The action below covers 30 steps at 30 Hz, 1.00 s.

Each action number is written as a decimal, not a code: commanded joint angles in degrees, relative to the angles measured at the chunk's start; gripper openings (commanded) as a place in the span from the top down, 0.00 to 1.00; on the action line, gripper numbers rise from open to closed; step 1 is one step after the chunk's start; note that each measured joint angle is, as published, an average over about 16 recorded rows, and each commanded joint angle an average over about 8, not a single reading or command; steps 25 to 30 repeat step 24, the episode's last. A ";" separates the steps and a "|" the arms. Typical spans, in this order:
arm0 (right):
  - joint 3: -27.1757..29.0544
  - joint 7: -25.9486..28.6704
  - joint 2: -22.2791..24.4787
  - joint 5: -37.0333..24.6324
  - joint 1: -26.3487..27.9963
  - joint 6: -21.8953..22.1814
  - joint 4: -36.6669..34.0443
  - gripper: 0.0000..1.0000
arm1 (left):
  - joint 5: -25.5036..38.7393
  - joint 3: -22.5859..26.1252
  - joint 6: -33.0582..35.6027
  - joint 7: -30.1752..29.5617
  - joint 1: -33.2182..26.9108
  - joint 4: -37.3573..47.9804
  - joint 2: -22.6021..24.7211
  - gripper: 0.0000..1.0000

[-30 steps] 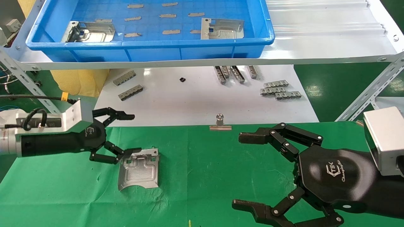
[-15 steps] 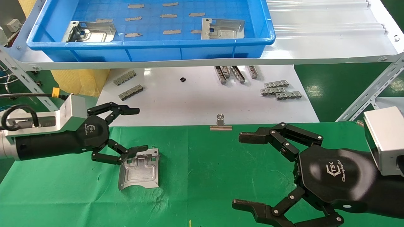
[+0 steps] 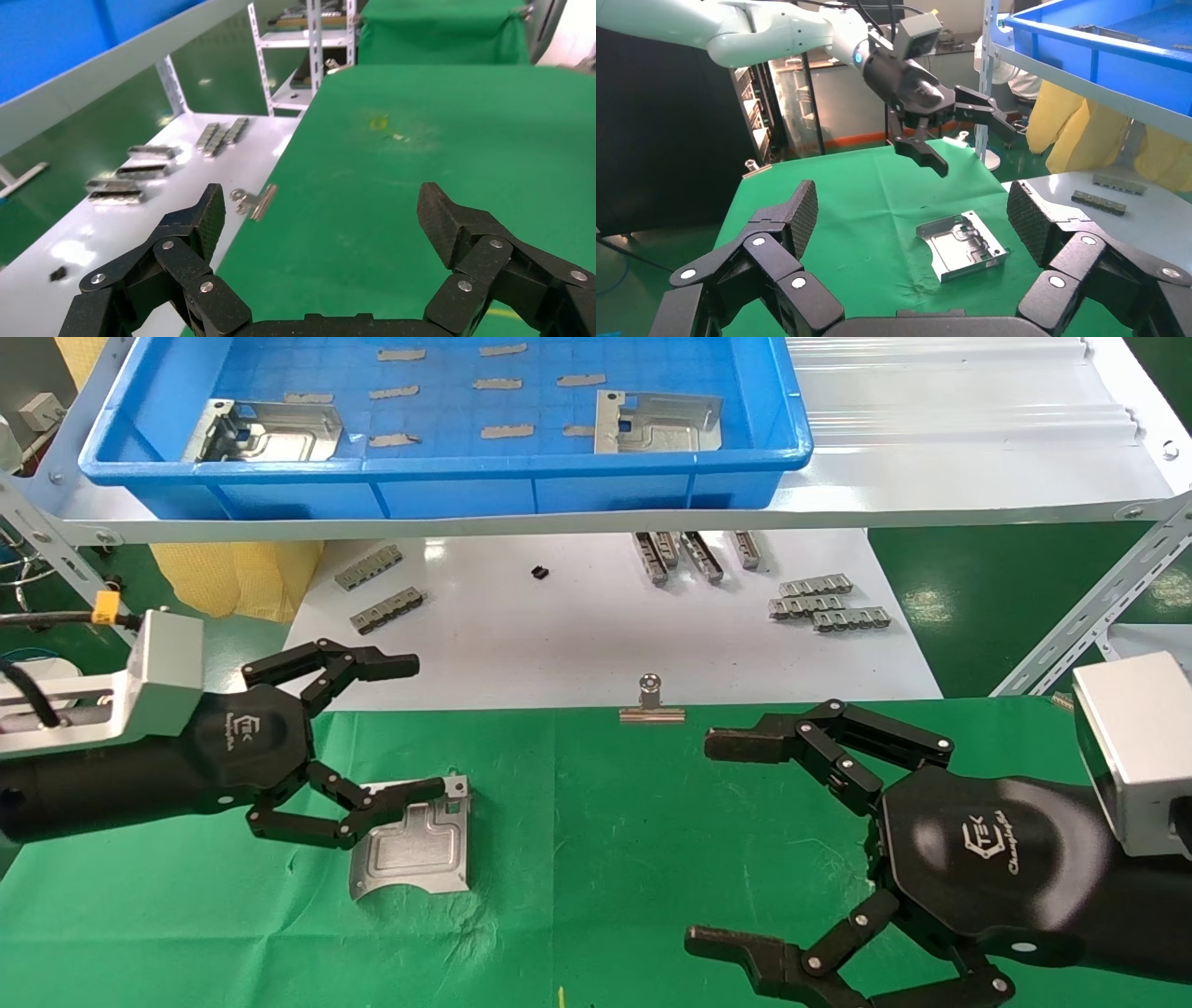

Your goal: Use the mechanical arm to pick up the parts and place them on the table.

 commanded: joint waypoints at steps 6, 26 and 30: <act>0.00 0.00 0.00 0.00 0.00 0.00 0.00 0.00 | -3.09 -3.09 -0.64 -5.89 4.67 -8.83 -2.52 0.00; -0.01 -0.01 0.01 0.01 0.00 0.01 0.00 0.00 | -10.38 -10.38 -2.14 -19.81 15.70 -29.69 -8.46 0.00; -0.01 -0.01 0.01 0.01 0.00 0.01 0.00 0.00 | -10.38 -10.38 -2.14 -19.81 15.70 -29.69 -8.46 0.00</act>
